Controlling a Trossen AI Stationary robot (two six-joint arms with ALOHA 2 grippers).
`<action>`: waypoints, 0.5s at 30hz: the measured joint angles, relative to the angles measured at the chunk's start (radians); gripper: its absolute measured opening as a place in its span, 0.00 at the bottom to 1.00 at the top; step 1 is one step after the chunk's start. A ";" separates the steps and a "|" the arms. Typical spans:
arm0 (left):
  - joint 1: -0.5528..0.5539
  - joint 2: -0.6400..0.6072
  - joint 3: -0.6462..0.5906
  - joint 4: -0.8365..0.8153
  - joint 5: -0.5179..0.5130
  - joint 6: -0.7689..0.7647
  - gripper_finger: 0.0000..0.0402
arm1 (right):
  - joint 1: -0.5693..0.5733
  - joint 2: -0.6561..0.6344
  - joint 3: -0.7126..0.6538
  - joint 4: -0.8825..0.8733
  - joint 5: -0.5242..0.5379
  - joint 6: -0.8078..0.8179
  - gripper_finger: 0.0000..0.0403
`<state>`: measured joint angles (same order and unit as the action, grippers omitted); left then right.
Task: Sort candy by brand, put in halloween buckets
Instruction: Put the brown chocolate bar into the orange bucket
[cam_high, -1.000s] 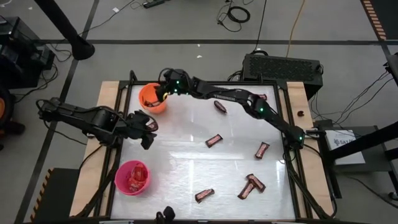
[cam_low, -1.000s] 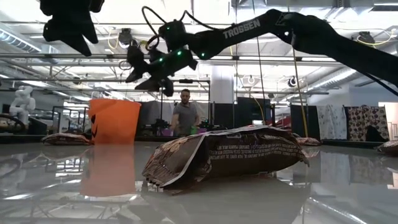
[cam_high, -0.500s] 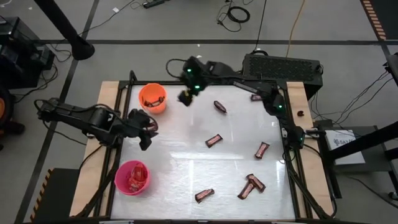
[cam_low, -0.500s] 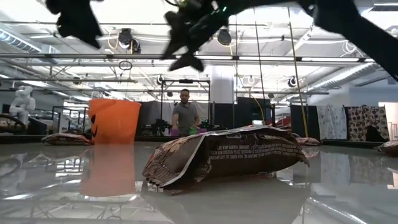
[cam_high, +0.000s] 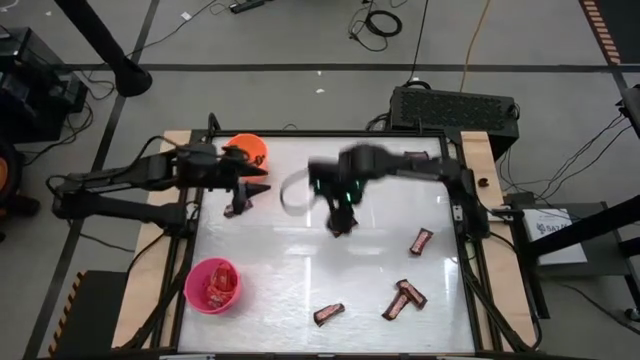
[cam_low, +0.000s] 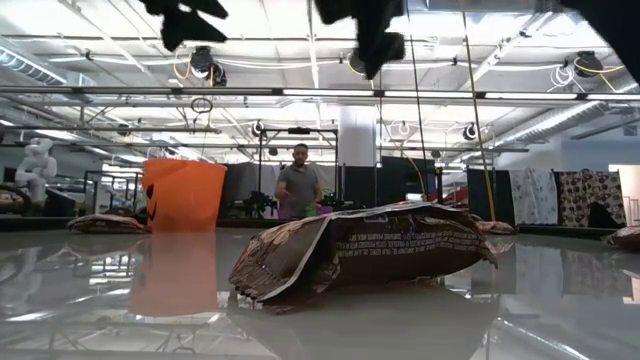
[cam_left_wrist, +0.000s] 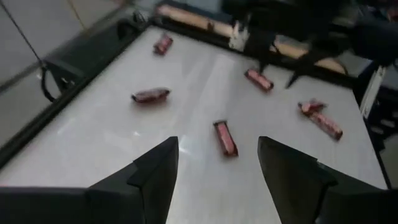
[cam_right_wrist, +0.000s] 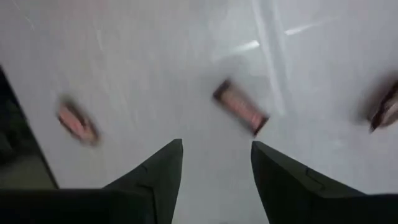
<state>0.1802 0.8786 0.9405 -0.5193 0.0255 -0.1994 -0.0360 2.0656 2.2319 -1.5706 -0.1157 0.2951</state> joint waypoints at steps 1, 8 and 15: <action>0.018 0.018 0.000 0.002 0.030 0.012 0.56 | 0.038 -0.007 -0.033 -0.001 0.024 0.005 0.45; 0.062 0.134 0.000 0.044 0.140 0.050 0.56 | 0.271 -0.123 -0.384 0.011 0.028 0.114 0.45; 0.062 0.218 0.000 0.110 0.228 0.048 0.56 | 0.416 -0.327 -0.821 0.251 -0.268 0.559 0.45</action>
<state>0.2420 1.0968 0.9405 -0.4097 0.2535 -0.1513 0.3803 1.7389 1.4110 -1.3199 -0.3834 0.8546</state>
